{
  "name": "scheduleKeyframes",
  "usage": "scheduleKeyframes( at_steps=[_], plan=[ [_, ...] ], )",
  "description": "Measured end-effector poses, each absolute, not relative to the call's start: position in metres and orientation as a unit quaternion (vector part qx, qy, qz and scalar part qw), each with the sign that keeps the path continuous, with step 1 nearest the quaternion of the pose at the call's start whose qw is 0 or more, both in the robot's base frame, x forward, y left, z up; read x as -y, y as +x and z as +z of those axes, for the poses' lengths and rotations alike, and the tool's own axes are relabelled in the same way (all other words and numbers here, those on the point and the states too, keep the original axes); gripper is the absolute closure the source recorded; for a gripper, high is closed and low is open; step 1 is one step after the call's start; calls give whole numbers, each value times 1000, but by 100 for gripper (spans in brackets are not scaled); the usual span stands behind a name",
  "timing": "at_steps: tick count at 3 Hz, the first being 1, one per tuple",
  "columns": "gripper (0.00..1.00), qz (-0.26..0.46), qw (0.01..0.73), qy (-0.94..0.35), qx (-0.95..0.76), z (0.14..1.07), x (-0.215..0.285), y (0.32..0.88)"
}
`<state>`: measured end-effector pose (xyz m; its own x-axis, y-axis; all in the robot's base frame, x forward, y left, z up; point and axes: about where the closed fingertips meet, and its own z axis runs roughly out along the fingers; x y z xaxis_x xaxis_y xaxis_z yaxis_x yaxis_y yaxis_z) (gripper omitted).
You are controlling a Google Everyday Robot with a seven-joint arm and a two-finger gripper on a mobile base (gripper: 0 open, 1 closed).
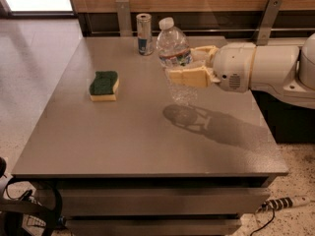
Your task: Place water bottle upright
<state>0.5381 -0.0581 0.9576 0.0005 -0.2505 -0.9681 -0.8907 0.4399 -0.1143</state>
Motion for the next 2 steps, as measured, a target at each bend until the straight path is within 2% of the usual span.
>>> scheduleKeyframes(
  at_steps=[2],
  plan=[
    [100, 309, 603, -432, -596, 946, 51, 546]
  ],
)
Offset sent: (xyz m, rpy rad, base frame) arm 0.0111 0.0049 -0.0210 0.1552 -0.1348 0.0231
